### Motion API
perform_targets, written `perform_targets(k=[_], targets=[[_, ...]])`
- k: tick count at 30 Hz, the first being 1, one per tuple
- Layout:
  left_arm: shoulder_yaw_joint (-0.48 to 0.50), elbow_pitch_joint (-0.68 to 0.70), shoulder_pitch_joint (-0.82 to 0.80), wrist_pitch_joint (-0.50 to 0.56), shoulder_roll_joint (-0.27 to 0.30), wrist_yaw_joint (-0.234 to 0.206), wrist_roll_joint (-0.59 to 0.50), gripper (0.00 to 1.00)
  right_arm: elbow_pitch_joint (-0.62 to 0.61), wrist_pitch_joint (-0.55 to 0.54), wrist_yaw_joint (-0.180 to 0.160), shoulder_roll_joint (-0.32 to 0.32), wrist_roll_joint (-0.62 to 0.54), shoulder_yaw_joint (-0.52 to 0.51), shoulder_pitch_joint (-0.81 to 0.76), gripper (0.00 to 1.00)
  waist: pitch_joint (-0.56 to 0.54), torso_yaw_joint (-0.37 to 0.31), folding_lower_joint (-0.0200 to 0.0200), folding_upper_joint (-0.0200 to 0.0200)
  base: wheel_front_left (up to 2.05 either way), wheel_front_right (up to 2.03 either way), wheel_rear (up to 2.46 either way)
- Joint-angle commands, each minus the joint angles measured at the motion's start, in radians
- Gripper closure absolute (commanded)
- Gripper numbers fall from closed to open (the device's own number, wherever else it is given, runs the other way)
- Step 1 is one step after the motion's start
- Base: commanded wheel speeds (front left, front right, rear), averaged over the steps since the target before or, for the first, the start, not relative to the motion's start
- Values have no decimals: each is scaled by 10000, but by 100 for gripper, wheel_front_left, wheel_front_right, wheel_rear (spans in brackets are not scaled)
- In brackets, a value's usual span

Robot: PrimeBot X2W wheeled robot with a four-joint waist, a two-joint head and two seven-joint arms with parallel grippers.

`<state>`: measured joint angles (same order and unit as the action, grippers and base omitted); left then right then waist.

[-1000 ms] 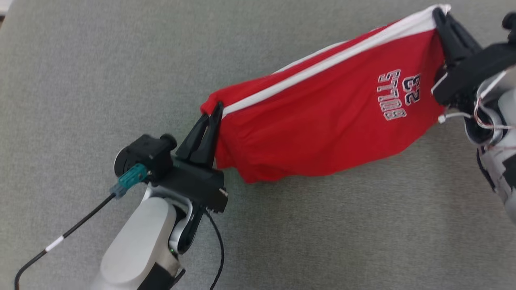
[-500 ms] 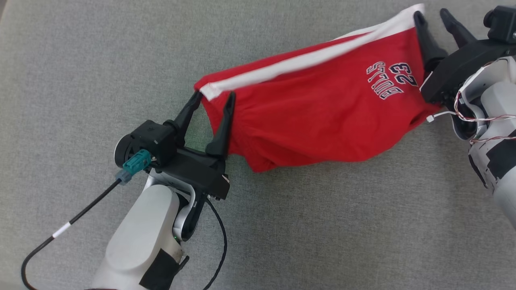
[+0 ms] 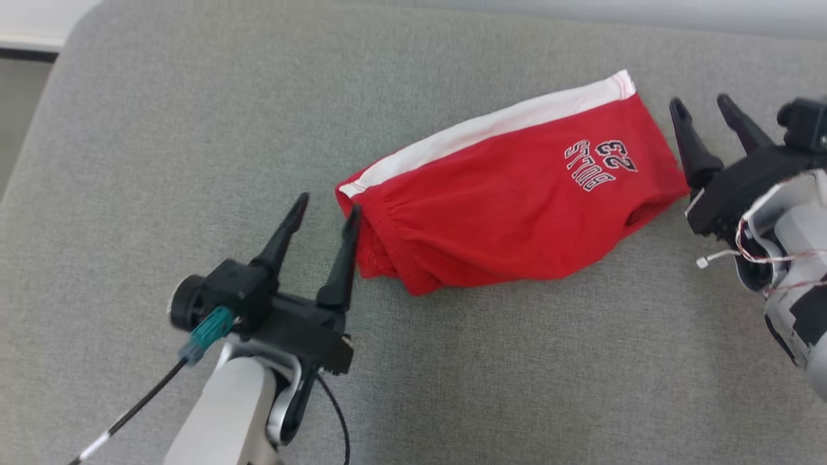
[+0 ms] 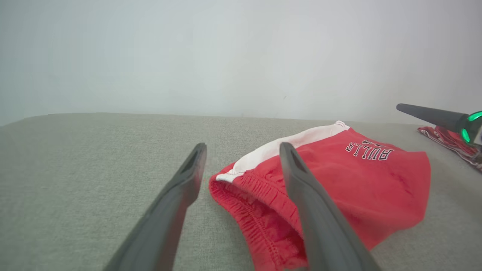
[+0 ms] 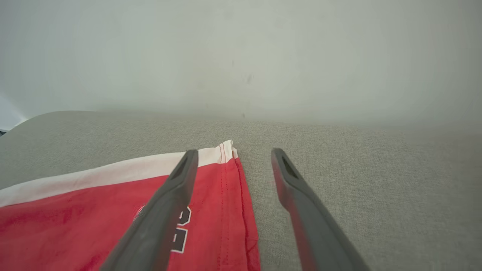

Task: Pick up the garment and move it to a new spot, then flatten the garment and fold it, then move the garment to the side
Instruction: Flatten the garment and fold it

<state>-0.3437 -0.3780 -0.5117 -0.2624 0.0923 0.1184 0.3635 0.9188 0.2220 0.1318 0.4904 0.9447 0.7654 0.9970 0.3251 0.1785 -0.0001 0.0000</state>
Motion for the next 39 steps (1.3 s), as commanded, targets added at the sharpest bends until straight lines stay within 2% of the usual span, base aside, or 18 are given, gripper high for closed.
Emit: perform_targets(k=[1,11,19,32,33,34,39], targets=[[241,386,374,-32,82,-162,-261,0,118,79,-28,96,201,56,-238,0,-343,51,1,0,0,0,0],[1481,1969,2078,-32,41,-730,-1331,0,760,-219,-28,79,658,414,-691,0,-669,373,1,0,0,0,0],[2278,2293,2951,-32,-191,-587,-1559,0,1519,-616,-28,49,897,569,-731,0,-616,687,1,0,0,0,0],[2530,2259,3033,-32,-403,-322,-1756,0,2248,-1506,-28,-452,1219,903,-1036,0,-459,833,1,0,0,0,0],[2533,2248,3025,-32,-410,-317,-1758,0,2268,-1510,-28,-478,1227,921,-1033,77,-446,829,1,0,0,0,0],[2536,2237,3014,-32,-417,-314,-1756,0,2280,-1508,-28,-503,1246,942,-1035,100,-436,824,1,0,0,0,0],[2599,2155,3031,-32,-421,-288,-1773,0,2112,-891,-30,-377,1344,858,-868,100,-518,709,1,0,0,0,0]])
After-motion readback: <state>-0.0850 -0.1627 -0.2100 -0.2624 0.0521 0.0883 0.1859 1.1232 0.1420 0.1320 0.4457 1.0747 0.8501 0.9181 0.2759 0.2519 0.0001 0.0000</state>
